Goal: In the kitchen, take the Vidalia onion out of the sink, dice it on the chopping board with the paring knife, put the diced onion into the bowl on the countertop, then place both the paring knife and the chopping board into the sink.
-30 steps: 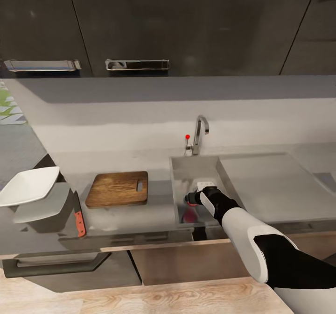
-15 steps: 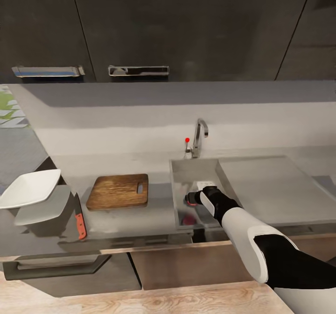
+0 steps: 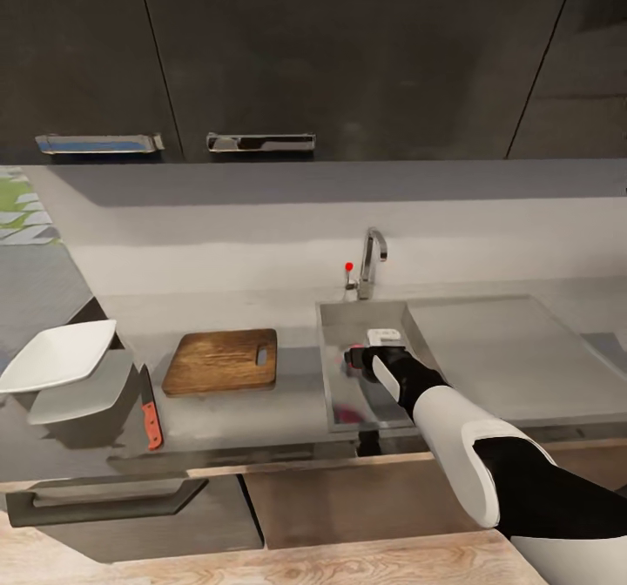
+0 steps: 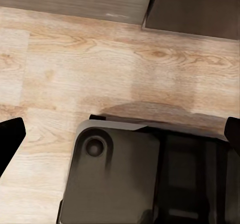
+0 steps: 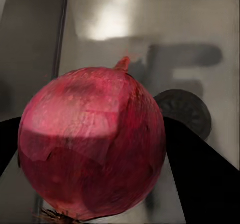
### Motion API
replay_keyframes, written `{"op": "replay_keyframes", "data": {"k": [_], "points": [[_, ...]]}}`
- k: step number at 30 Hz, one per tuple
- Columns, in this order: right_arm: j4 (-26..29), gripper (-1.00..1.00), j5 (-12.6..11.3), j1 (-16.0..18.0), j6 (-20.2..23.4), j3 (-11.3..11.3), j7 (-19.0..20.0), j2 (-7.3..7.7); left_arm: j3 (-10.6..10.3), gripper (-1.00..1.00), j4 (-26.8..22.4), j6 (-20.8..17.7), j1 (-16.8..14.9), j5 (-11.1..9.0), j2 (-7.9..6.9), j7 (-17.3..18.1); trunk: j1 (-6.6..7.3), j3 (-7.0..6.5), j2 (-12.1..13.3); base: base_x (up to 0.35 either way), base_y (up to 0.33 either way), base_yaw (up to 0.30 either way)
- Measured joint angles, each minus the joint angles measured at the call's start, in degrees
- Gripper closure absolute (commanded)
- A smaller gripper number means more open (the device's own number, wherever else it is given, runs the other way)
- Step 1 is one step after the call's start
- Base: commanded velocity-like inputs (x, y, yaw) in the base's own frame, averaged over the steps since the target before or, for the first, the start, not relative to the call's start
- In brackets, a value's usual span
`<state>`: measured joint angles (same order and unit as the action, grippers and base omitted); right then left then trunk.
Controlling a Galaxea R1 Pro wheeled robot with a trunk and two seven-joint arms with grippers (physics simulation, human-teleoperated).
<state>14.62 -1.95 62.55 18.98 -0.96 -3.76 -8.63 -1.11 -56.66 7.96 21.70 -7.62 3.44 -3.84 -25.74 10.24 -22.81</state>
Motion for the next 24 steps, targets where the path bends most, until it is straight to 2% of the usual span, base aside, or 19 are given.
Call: {"op": "replay_keyframes", "data": {"k": [8,24], "points": [[0.2,1.0,0.0,0.0,-6.0,0.0,0.1,0.11,0.0,-1.0,0.1,0.0,0.0,0.0,0.0,0.0,0.0,-0.74,0.0,0.0,0.0,0.0],[6.6,1.0,-0.3,0.0,-7.2,0.0,0.4,0.1,0.0,-1.0,1.9,0.0,-0.1,0.0,0.0,0.0,0.0,-2.24,0.0,0.0,0.0,0.0]]}}
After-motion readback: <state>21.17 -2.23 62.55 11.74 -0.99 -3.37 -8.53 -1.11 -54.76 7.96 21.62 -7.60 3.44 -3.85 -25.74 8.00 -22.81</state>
